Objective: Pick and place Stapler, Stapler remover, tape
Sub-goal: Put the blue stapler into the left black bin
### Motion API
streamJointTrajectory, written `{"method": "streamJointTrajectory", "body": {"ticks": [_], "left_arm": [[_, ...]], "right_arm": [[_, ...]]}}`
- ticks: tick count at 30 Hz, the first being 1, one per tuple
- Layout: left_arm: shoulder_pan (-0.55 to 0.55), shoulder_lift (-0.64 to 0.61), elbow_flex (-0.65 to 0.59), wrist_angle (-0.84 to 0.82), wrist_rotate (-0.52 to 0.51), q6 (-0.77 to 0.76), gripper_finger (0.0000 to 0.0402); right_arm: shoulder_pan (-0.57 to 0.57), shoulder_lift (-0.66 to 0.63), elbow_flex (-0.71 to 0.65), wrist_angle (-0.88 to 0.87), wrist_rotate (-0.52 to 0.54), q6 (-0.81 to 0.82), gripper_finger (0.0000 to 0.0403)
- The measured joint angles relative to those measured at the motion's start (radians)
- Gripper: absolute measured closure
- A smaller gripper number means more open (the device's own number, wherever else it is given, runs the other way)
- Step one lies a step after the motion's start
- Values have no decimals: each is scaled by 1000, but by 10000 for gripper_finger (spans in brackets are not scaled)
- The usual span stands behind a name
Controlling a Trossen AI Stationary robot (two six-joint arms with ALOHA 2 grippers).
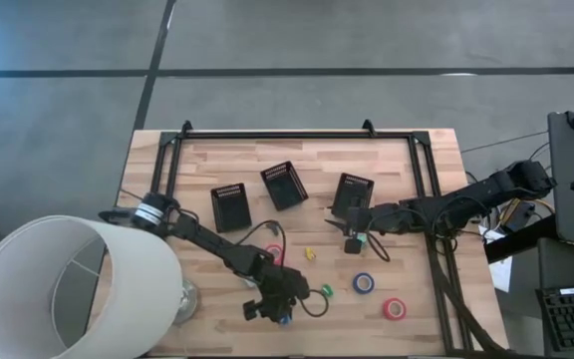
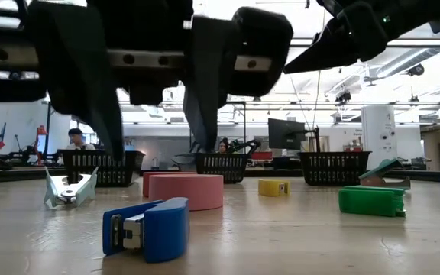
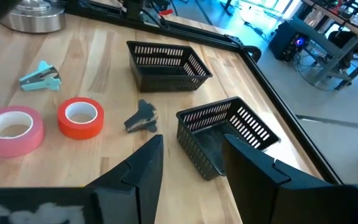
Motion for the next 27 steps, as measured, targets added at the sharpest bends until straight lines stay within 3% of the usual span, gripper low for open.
{"method": "streamJointTrajectory", "body": {"ticks": [27], "left_arm": [[44, 53, 0, -29, 46, -26, 240]], "right_arm": [[0, 0, -1, -13, 0, -1, 257]]}}
